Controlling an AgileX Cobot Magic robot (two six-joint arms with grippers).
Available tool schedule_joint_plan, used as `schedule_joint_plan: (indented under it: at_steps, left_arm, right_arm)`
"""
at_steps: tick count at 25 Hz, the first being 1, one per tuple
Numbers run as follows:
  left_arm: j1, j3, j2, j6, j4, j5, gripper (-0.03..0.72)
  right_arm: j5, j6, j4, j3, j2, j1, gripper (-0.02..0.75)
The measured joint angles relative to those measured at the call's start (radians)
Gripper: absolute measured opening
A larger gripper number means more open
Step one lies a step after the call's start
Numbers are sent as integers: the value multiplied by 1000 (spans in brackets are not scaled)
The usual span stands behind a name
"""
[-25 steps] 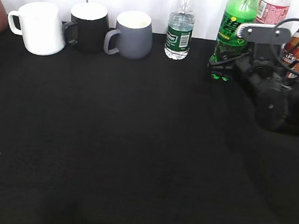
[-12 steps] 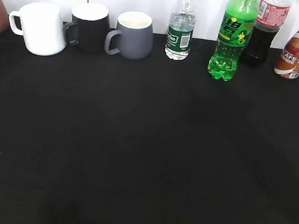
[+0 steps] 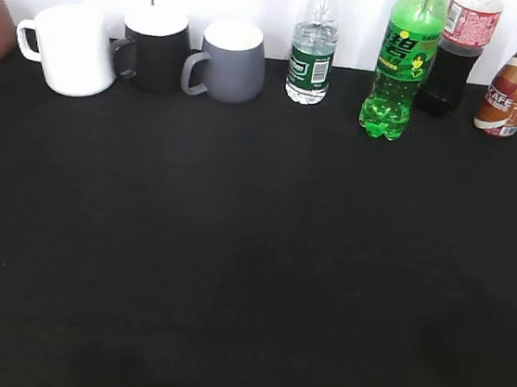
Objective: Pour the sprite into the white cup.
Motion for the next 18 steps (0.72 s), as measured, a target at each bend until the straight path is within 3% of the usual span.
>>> schedule_joint_plan:
  at_steps: [5,8,12,18]
  left_arm:
    - [0,7,-61,17,-1,106,412]
    - [0,131,-61,17,48,128,412]
    - [0,246,-60,17,40,40,414]
    - [0,258,-60,17,40,20,384]
  right_arm:
    - [58,205,-138,136,-292,0,521]
    - [88,290,-247,267,-422,0,521]
    - [65,317,-261,371,-427,0,521]
    - [63,330,-258,404,-427,0,521]
